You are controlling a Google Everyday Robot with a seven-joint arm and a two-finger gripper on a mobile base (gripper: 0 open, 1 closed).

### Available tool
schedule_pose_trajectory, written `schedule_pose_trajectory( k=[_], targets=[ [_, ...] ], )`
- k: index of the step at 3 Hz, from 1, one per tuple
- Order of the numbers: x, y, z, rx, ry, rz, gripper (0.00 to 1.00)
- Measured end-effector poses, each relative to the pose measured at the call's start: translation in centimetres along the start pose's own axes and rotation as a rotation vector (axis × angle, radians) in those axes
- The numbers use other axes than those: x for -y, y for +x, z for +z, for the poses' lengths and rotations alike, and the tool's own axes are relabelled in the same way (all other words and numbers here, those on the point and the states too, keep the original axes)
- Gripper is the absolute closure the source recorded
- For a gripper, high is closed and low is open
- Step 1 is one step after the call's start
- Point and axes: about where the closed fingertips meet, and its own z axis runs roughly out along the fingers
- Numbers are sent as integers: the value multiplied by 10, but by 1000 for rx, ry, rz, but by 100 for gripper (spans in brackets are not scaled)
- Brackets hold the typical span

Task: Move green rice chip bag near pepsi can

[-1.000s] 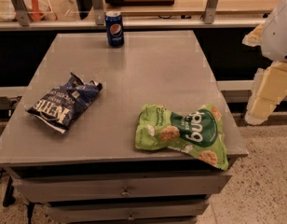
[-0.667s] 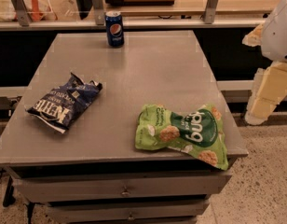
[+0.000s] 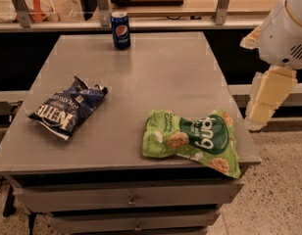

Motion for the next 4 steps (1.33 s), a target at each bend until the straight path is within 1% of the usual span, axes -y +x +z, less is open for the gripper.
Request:
schedule_pose_trajectory(
  k=[1,2,3,4],
  targets=[
    [-6,-20,12,22,-27,-38,0],
    [-11,-43,35,92,-64,-61,0],
    [-18,-62,60,194,-93,-68,0],
    [-26,-77,79,311,-114,-50,0]
  ],
)
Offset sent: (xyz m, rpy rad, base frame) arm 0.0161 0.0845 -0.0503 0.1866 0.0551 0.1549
